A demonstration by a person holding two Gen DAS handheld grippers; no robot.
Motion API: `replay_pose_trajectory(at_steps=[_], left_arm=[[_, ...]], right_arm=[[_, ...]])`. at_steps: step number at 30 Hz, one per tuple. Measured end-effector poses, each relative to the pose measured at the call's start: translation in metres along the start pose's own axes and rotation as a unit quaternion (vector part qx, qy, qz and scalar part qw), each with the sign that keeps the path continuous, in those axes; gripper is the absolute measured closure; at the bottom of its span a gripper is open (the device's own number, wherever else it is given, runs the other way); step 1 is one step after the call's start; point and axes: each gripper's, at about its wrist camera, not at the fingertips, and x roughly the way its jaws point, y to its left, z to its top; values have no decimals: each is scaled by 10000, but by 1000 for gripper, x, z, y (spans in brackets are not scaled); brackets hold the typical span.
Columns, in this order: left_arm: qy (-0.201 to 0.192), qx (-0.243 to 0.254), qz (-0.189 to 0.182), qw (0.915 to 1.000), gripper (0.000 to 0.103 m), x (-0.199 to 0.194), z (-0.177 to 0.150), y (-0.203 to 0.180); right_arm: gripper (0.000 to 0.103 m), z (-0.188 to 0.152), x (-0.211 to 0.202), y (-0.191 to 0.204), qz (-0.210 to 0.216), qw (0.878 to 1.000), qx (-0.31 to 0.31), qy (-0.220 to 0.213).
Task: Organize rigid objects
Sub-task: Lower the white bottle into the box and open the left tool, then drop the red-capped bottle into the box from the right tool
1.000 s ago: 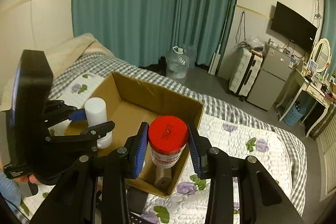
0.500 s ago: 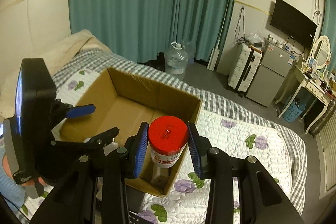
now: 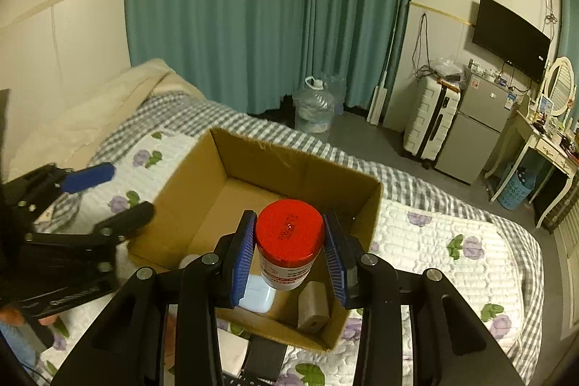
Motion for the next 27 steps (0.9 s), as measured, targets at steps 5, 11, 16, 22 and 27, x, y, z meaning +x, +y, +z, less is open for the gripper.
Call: replay_pose_trajectory(at_steps=[5, 11, 16, 22, 27], left_arm=[[110, -25, -35, 9999, 34, 18, -9, 4], [191, -149, -154, 9996, 34, 25, -19, 12], [172, -192, -198, 9995, 34, 20, -21, 16], [61, -218, -210, 9995, 34, 2, -19, 14], [-67, -174, -171, 9997, 34, -22, -19, 11]], right_arm=[[66, -6, 35, -3, 7, 9997, 68, 245], [66, -8, 65, -6, 175, 9988, 190, 418], [39, -8, 66, -5, 119, 9991, 224, 350], [32, 3, 21, -4, -82, 9996, 254, -134], [22, 1, -35, -1, -296, 9980, 327, -442]])
